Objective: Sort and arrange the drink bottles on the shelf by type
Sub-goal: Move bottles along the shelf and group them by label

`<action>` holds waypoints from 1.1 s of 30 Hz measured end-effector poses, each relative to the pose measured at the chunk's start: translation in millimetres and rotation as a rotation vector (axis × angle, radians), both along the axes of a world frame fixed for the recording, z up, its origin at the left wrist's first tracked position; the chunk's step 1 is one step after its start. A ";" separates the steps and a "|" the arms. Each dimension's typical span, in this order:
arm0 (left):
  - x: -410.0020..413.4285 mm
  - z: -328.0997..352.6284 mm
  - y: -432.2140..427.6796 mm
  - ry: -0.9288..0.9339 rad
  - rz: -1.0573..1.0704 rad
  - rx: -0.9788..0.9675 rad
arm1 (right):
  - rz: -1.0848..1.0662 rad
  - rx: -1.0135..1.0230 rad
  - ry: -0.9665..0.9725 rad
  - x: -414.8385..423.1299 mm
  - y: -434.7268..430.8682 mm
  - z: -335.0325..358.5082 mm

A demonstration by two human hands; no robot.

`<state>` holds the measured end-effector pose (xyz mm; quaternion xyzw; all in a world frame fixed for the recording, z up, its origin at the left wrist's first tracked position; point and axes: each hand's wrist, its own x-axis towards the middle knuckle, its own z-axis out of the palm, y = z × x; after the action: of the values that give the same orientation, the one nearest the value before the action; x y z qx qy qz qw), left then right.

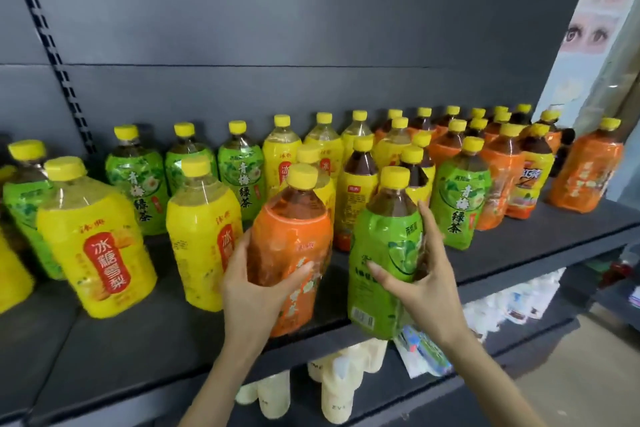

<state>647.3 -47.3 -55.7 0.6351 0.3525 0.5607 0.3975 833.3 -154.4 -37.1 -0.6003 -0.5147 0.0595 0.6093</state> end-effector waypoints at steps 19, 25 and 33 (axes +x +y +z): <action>35.4 -49.7 -35.3 0.495 0.584 0.318 | 0.113 0.009 -0.315 18.6 53.2 -54.3; 38.6 -47.3 -22.5 0.468 0.590 0.256 | 0.060 0.061 -0.414 19.6 68.2 -58.0; 41.2 -40.6 -12.8 0.492 0.515 0.192 | 0.099 -0.035 -0.458 17.5 86.2 -58.8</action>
<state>688.5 -60.1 -96.3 0.6756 0.5318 0.5035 0.0854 850.9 -68.2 -95.9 -0.5828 -0.6671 -0.0394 0.4624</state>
